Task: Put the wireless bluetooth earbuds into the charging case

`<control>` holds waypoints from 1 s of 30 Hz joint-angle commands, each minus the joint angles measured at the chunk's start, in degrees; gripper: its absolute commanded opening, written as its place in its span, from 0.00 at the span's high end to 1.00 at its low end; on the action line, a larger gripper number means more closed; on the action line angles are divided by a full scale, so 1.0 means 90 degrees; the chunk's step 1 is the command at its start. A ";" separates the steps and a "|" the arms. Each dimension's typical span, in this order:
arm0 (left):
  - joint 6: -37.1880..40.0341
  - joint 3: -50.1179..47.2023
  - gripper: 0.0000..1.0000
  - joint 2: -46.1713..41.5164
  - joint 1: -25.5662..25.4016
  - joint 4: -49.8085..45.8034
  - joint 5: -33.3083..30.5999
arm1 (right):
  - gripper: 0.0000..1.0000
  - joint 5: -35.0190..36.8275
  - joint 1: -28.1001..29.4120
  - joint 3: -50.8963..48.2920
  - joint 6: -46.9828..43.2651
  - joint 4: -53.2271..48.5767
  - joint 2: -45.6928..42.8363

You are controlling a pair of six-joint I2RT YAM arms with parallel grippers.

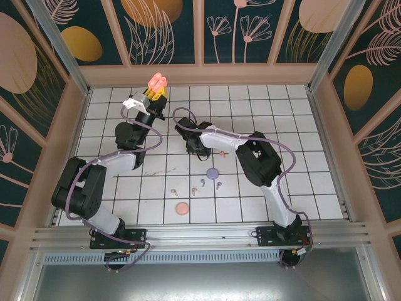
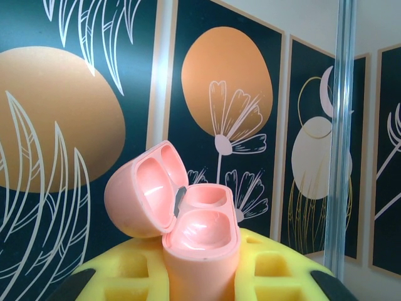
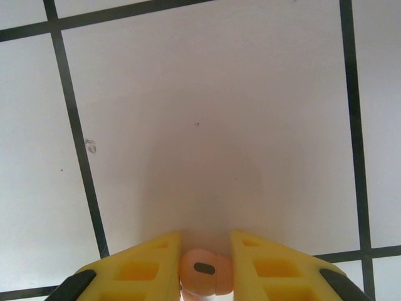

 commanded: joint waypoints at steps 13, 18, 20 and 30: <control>0.0087 0.0030 1.00 -0.0137 0.0022 0.0255 0.0458 | 0.81 0.0323 -0.0160 -0.0867 -0.0168 0.0958 -0.1107; 0.0348 0.0109 1.00 -0.0301 0.0020 -0.0144 0.0661 | 0.81 0.0433 -0.0326 -0.1141 -0.0414 0.1415 -0.1612; 0.0447 0.0126 1.00 -0.0345 0.0014 -0.0273 0.0780 | 0.81 0.0472 -0.0395 -0.1226 -0.0552 0.1636 -0.1841; 0.0761 0.0136 1.00 -0.0374 0.0022 -0.0496 0.1053 | 0.81 0.0538 -0.0785 -0.1440 -0.1492 0.2818 -0.3026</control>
